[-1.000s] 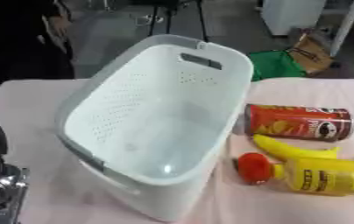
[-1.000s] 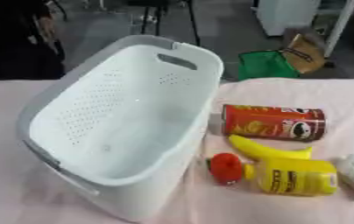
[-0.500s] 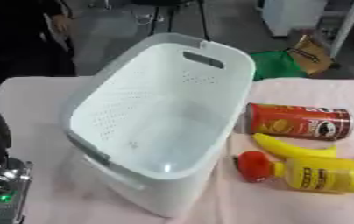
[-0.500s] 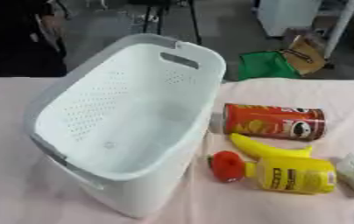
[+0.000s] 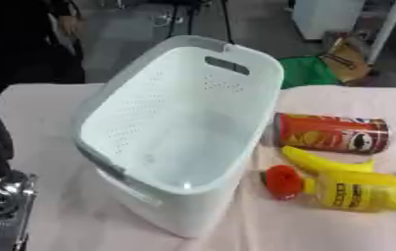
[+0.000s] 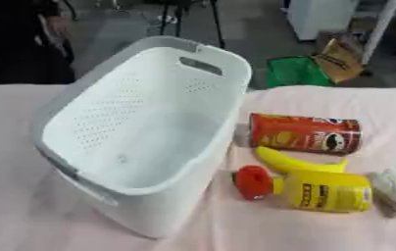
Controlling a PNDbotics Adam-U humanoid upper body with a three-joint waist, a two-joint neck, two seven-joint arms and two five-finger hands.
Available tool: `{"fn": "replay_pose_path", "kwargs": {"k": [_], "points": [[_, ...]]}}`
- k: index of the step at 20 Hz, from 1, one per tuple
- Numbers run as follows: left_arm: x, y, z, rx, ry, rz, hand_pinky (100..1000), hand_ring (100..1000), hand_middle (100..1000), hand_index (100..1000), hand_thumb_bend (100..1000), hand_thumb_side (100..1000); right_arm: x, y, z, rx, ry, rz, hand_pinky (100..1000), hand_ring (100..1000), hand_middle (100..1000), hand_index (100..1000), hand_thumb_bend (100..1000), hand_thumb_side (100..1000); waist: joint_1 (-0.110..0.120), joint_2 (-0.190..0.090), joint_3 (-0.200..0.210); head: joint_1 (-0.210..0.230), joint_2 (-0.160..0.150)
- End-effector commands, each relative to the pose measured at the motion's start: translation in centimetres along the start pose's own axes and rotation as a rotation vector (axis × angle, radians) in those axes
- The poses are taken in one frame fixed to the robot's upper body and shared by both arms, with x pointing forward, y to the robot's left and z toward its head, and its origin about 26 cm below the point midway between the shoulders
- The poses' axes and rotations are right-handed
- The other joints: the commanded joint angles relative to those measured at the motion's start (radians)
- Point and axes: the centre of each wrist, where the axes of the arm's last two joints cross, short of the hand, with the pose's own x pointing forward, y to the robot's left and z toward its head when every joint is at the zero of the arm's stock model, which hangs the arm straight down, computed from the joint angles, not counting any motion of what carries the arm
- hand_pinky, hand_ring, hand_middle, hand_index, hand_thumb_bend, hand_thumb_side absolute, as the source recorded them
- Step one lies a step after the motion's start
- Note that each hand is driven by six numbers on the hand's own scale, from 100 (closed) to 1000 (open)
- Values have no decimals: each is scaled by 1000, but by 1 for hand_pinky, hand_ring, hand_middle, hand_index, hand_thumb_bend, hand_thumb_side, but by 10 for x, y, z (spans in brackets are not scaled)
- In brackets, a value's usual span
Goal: Pick up objects on the table and place them in the box.
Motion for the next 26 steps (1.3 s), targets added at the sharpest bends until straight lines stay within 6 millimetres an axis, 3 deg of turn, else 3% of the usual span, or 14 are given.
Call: {"fn": "replay_pose_path", "kwargs": {"k": [1, 14, 23, 26], "points": [[3, 0, -5, -12, -26, 6, 902, 939, 1000, 1000, 228, 1000, -6, -17, -8, 60, -44, 31, 939, 969, 1000, 1000, 100, 857, -2, -21, 0, -2, -1], [5, -5, -6, -40, -29, 32, 902, 939, 1000, 1000, 235, 1000, -5, -34, -27, 372, -130, 70, 952, 989, 1000, 1000, 100, 923, -18, -22, 18, -20, -7], [7, -8, -5, -48, -27, 52, 903, 939, 1000, 1000, 234, 1000, -6, -49, -39, 356, -173, 85, 954, 990, 1000, 1000, 100, 931, -23, -24, 35, -37, -6], [7, -10, -5, -48, -26, 62, 903, 939, 1000, 1000, 235, 1000, -9, -56, -44, 328, -156, 101, 964, 1000, 1000, 1000, 100, 926, -24, -26, 43, -77, 3]]}}
